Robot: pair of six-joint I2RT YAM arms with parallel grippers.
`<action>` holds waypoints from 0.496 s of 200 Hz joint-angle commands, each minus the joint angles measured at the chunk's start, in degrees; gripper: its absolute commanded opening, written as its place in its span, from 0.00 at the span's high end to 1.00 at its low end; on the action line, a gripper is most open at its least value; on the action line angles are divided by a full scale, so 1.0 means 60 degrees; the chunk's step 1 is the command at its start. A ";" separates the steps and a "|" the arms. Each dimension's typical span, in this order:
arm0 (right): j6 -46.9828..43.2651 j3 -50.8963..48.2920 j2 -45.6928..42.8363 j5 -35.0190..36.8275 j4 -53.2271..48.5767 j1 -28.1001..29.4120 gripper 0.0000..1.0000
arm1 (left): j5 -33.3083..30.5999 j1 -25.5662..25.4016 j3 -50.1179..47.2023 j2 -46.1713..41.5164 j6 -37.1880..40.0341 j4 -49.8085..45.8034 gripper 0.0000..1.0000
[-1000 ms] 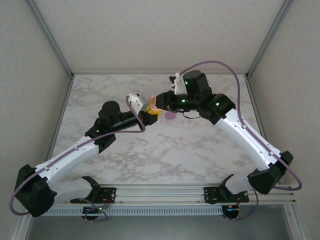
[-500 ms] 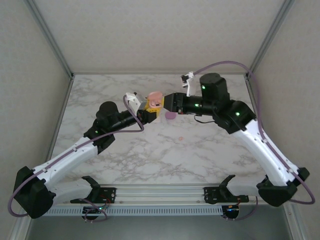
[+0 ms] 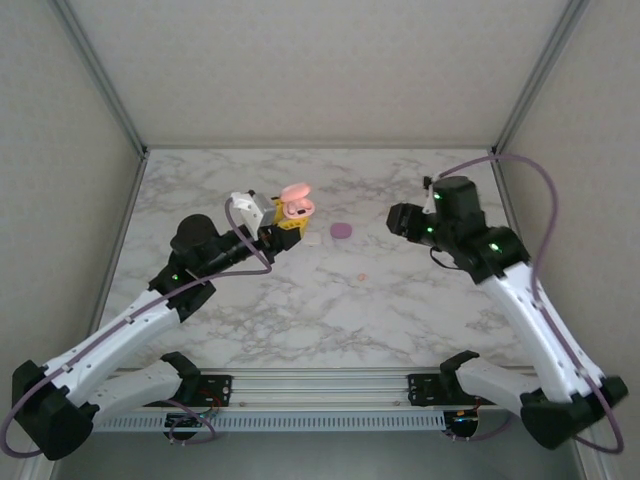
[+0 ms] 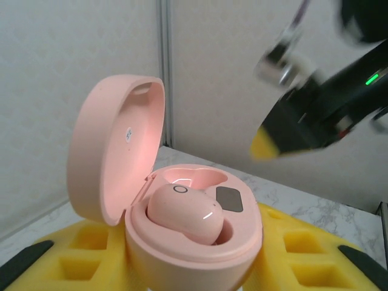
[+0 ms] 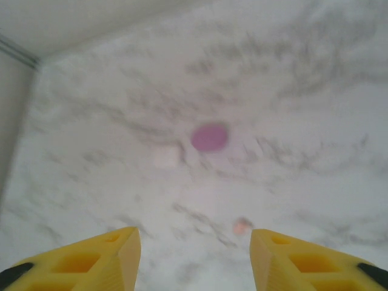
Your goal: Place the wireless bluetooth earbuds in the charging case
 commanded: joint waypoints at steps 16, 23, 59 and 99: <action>-0.0784 -0.0478 0.2708 -0.1974 -0.0146 -0.0098 0.53 | -0.0300 -0.0073 -0.0108 -0.0472 -0.0168 -0.0168 0.76; -0.0848 -0.0506 0.3186 -0.2211 0.0001 -0.0095 0.54 | -0.0298 -0.0073 -0.0094 -0.0502 -0.0179 -0.0193 0.76; -0.1203 -0.0292 0.5057 -0.2688 0.0264 -0.0057 0.54 | -0.0287 -0.0072 -0.0094 -0.0537 -0.0201 -0.0336 0.75; -0.1655 0.0094 0.6432 -0.2825 0.0218 0.0106 0.55 | -0.0154 -0.0075 -0.0094 -0.0438 -0.0265 -0.0323 0.75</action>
